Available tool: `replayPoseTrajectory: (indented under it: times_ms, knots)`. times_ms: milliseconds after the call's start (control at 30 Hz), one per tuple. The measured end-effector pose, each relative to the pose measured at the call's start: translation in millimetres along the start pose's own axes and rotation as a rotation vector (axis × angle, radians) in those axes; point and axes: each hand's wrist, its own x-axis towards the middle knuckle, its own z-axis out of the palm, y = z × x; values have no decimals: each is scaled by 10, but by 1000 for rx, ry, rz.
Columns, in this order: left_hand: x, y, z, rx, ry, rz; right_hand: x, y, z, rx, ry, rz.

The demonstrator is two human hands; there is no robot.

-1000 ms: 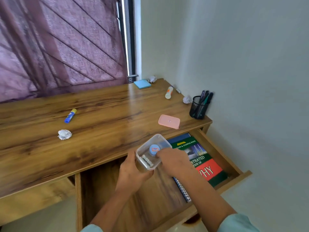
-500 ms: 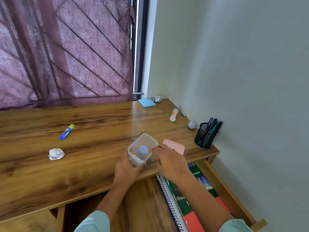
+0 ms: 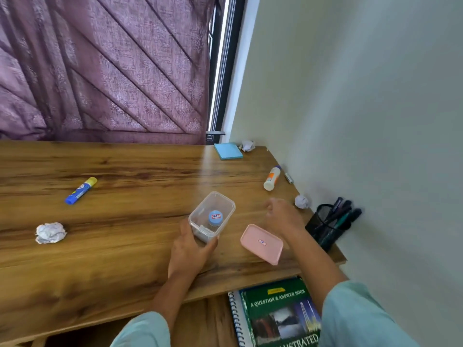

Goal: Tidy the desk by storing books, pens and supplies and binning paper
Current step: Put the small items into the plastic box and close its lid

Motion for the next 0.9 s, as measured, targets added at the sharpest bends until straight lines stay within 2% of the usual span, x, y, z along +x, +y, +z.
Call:
replayPoseTrajectory:
  times_ms: [267,433,633,800,900]
  knots:
    - [497,141,295,141,0,59,1211,215,43,-128,-5,244]
    - [737,152,410,192,-31,68,1803,325,109,-51,-3,400]
    - [974,67,474,150,-45,94,2148,484,224,-231,3,331]
    - [1099,140,524,135,-23,112,2341,540,259,-244,74,323]
    - [1183,142,551,129,-18,129,2447,568,263,-161,78,342]
